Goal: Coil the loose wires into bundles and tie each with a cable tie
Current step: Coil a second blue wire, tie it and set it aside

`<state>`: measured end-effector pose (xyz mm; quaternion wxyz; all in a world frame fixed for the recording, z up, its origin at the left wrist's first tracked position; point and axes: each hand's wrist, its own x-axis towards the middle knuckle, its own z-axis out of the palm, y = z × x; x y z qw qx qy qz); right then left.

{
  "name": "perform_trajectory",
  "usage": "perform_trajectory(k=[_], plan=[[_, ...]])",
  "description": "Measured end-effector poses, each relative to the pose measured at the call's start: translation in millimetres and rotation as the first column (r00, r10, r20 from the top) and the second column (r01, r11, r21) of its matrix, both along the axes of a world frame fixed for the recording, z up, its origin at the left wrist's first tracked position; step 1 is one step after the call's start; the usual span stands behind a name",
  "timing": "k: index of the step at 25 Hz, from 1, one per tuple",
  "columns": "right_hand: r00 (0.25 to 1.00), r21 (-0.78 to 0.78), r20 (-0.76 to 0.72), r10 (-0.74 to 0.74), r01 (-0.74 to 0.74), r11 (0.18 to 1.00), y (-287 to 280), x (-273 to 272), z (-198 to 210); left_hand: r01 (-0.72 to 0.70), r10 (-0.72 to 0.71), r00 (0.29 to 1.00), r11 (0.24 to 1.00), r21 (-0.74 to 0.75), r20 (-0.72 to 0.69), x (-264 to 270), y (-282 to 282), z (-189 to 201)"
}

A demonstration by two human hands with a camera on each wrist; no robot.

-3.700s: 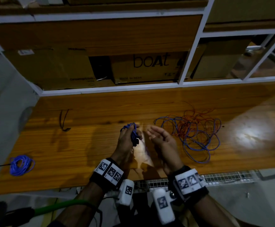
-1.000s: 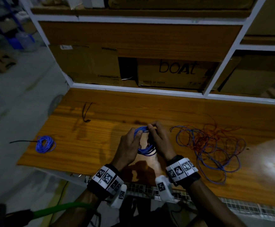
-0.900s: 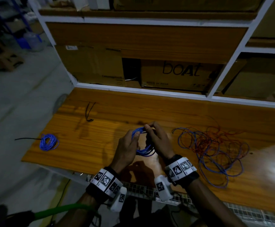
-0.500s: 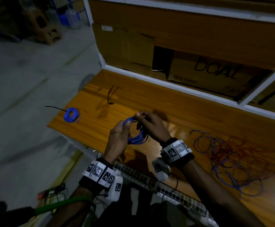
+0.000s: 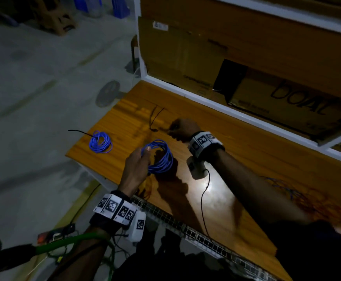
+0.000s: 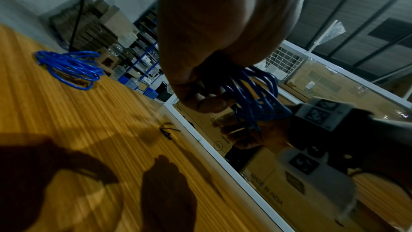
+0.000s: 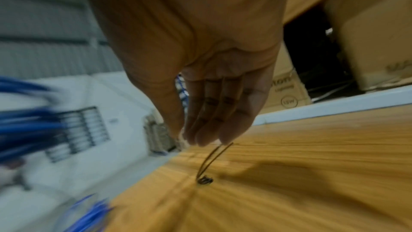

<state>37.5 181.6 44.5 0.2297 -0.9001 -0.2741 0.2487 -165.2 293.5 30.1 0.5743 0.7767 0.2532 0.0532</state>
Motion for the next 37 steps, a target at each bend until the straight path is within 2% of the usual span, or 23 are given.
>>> perform_trajectory(k=[6,10,11,14,19,26,31,34,37], plan=[[0.999,-0.191,0.037,-0.020,0.026,0.981,80.8,73.6,-21.5,0.026,-0.026,1.000,0.998,-0.055,-0.006,33.3,65.2,-6.8],[0.992,-0.177,0.059,-0.115,0.124,0.976,98.4,91.7,-43.7,0.064,-0.065,0.997,0.997,-0.046,-0.036,51.2,97.4,-12.5],[0.990,-0.189,0.107,-0.090,0.110,0.976,98.9,89.1,-45.9,0.085,-0.086,0.995,0.996,-0.039,-0.041,53.8,102.3,-14.2],[0.950,-0.318,0.292,0.110,-0.012,0.948,108.3,89.9,-54.7,0.133,-0.136,0.988,0.990,-0.045,-0.072,62.4,115.3,-16.6],[0.895,-0.450,0.322,0.307,-0.140,0.882,127.5,101.2,-56.9,0.151,-0.159,0.981,0.985,-0.079,-0.111,73.2,129.9,-25.6],[0.869,-0.523,0.323,0.375,-0.166,0.836,142.8,103.1,-50.8,0.175,-0.187,0.975,0.979,-0.102,-0.117,84.8,140.7,-30.4],[0.779,-0.640,0.349,0.522,-0.209,0.740,120.3,105.1,-51.0,0.193,-0.208,0.971,0.972,-0.133,-0.114,90.0,137.9,-31.3],[0.806,-0.578,0.410,0.427,-0.133,0.805,82.2,111.8,-45.1,0.222,-0.235,0.969,0.963,-0.150,-0.074,89.4,128.7,-29.1],[0.858,-0.398,0.492,0.145,0.073,0.914,38.0,111.6,-29.2,0.264,-0.271,0.962,0.955,-0.138,-0.038,91.6,113.1,-27.9]])
